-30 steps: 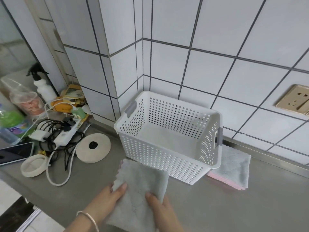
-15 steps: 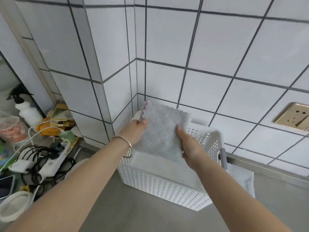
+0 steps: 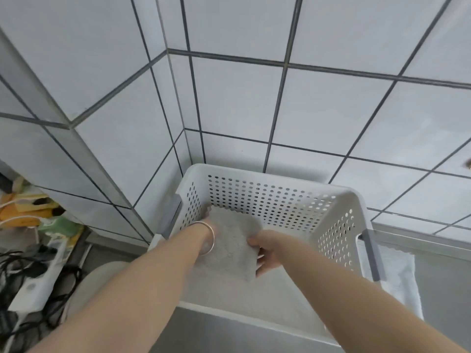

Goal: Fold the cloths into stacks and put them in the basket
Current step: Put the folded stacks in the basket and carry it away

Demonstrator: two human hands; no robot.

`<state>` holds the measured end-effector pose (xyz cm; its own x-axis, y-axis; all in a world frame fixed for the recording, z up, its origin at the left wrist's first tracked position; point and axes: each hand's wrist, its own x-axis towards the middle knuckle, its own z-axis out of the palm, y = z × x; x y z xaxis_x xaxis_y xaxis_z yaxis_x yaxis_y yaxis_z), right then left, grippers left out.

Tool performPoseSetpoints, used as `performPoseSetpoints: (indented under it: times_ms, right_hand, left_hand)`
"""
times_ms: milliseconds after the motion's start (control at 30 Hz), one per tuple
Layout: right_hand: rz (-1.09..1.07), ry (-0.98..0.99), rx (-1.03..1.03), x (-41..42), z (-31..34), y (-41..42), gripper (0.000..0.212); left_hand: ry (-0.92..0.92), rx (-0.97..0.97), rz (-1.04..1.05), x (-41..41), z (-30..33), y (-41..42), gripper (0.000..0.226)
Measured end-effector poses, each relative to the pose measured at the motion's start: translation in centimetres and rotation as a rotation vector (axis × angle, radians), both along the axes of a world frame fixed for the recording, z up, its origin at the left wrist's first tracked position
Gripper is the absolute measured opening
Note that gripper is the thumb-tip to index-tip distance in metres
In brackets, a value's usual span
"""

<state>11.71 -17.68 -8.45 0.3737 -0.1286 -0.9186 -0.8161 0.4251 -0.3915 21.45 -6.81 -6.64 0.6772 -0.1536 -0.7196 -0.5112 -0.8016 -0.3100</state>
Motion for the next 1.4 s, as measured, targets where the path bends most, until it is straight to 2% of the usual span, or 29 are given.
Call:
performPoseSetpoints:
  times_ms: [33, 100, 167, 200, 233, 300, 333, 367, 400, 467, 533, 600, 667, 733, 800, 867, 933, 1067, 1200, 1267, 1300, 1400]
  right_hand:
    - [-0.001, 0.007, -0.003, 0.2, -0.4, 0.0, 0.035]
    - [-0.018, 0.032, -0.009, 0.7, -1.5, 0.0, 0.027]
    - [-0.037, 0.044, -0.020, 1.2, -2.3, 0.0, 0.020]
    - [-0.039, 0.045, -0.032, 1.4, -2.4, 0.0, 0.020]
    - [-0.041, 0.041, -0.040, 1.6, -2.6, 0.0, 0.021]
    - [-0.044, 0.030, -0.049, 1.9, -2.5, 0.1, 0.022]
    - [-0.043, 0.020, -0.053, 1.9, -2.3, 0.3, 0.020]
    - [-0.048, 0.011, -0.059, 1.9, -2.2, 0.5, 0.018]
    - [-0.053, 0.006, -0.066, 1.8, -2.1, 0.7, 0.019]
    - [-0.063, -0.004, -0.071, 1.6, -1.6, 1.0, 0.025]
    - [-0.097, -0.002, -0.082, 1.7, -0.9, 1.0, 0.034]
    - [-0.073, 0.026, -0.276, 1.8, -0.6, 0.9, 0.047]
    - [0.084, -0.040, -0.687, 1.5, -0.6, 1.1, 0.059]
    - [0.418, -0.270, -1.138, 0.5, 0.0, 1.5, 0.063]
    - [0.846, -0.376, -1.343, -0.4, -0.1, 1.8, 0.063]
    - [1.045, -0.304, -1.293, -1.0, -1.3, 1.7, 0.073]
    - [1.055, -0.250, -1.190, -1.1, -2.7, 1.4, 0.083]
    - [1.097, -0.234, -1.106, -0.3, -3.8, 1.1, 0.088]
    - [1.116, -0.209, -1.031, 0.2, -3.9, 0.6, 0.090]
    - [1.143, -0.187, -1.005, 0.3, -3.4, 0.2, 0.091]
    - [1.160, -0.173, -0.994, 0.5, -2.8, 0.1, 0.089]
    - [1.185, -0.172, -1.013, 0.8, 1.4, -0.5, 0.067]
  left_hand:
    - [-0.101, 0.123, -0.353, 0.0, 0.1, -0.4, 0.040]
    - [-0.149, 0.342, -0.765, -0.3, -1.0, -0.5, 0.041]
    - [-0.136, 0.557, -1.050, 0.2, -1.4, -0.6, 0.041]
    - [-0.084, 0.628, -1.143, 0.6, -1.6, -0.7, 0.041]
    - [-0.052, 0.621, -1.155, 0.9, -2.0, -0.6, 0.044]
    - [-0.027, 0.581, -1.071, 1.0, -2.6, -0.4, 0.048]
    - [-0.007, 0.551, -0.947, 0.9, -2.5, -0.5, 0.050]
    - [0.013, 0.431, -0.763, 0.7, -2.3, -0.6, 0.050]
    - [0.021, 0.239, -0.415, 0.6, -2.0, -1.0, 0.047]
    - [0.030, -0.070, 0.028, 1.3, -1.8, -1.4, 0.042]
    - [-0.029, -0.197, 0.108, 1.4, -1.3, -1.8, 0.044]
    - [-0.131, -0.254, 0.000, 0.6, -1.0, -2.0, 0.046]
    - [-0.242, -0.247, -0.235, -0.8, -0.7, -2.0, 0.048]
    - [-0.314, -0.155, -0.428, -1.6, -1.5, -1.8, 0.053]
    - [-0.261, -0.036, -0.525, -1.8, -2.4, -1.9, 0.060]
    - [-0.198, 0.000, -0.514, -1.6, -2.6, -2.0, 0.064]
    - [-0.162, -0.002, -0.479, -1.1, -2.9, -1.9, 0.069]
    - [-0.100, -0.069, -0.359, -0.3, -3.4, -1.4, 0.069]
    - [-0.019, -0.078, -0.339, 0.2, -3.0, -1.0, 0.103]
    - [-0.006, -0.024, -0.353, 0.0, -2.2, -1.2, 0.108]
    - [-0.015, -0.008, -0.359, -0.3, -1.4, -1.4, 0.101]
    - [-0.075, -0.004, -0.430, -1.5, 2.3, -3.2, 0.053]
